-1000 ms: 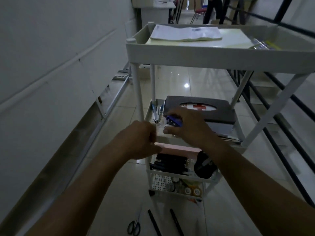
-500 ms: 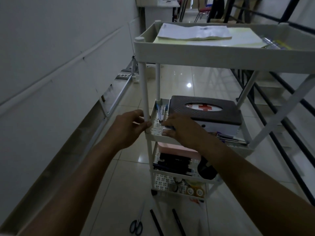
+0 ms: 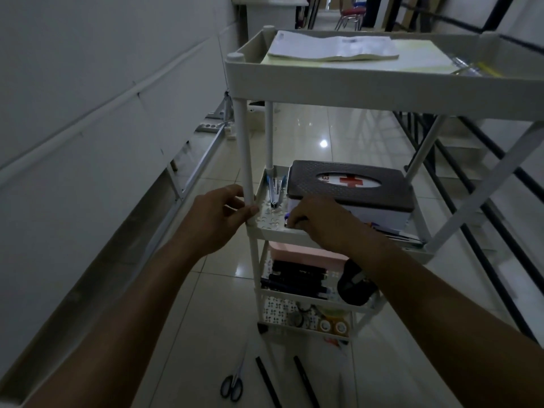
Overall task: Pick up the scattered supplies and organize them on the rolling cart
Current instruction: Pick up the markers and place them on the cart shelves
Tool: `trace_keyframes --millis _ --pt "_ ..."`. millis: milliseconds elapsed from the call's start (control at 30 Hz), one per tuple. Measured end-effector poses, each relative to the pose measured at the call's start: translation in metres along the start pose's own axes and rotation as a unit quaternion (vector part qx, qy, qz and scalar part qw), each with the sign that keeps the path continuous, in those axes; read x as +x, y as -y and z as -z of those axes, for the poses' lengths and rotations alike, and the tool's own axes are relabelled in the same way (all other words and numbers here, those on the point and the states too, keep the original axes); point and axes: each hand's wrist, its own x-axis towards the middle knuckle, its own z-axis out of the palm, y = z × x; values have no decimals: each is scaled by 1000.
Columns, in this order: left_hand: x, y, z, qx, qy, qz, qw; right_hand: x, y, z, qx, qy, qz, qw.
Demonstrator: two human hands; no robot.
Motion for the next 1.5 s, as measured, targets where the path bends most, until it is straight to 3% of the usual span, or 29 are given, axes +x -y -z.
trace_keyframes --millis 233,467,667,833,900,967,1167,1300,1500 --pt "1 5 -5 -12 -12 -11 1000 4 0 -2 22 3 -18 1000" --pt "1 11 -11 -5 -36 -21 999 0 3 -11 26 -71 -18 997" --pt "-44 14 -70 -24 -264 -85 961 -52 16 -23 47 -282 21 958" --pt "-91 40 -152 -33 -199 -67 977 -106 3 -90 70 -335 32 939" --pt "-110 69 -194 -58 -144 -12 988 -128 -8 -137 123 -318 -9 940" --pt "-137 106 -242 -77 -82 97 989 -153 -24 -195 176 -265 -102 943" --pt "-209 211 -368 -45 47 336 940 -218 -85 -375 211 -70 -327 919" --pt "-217 249 -413 -47 53 389 919 -234 -109 -451 231 8 -378 896" --pt "-212 271 -444 -8 68 374 925 -234 -126 -501 209 61 -392 894"
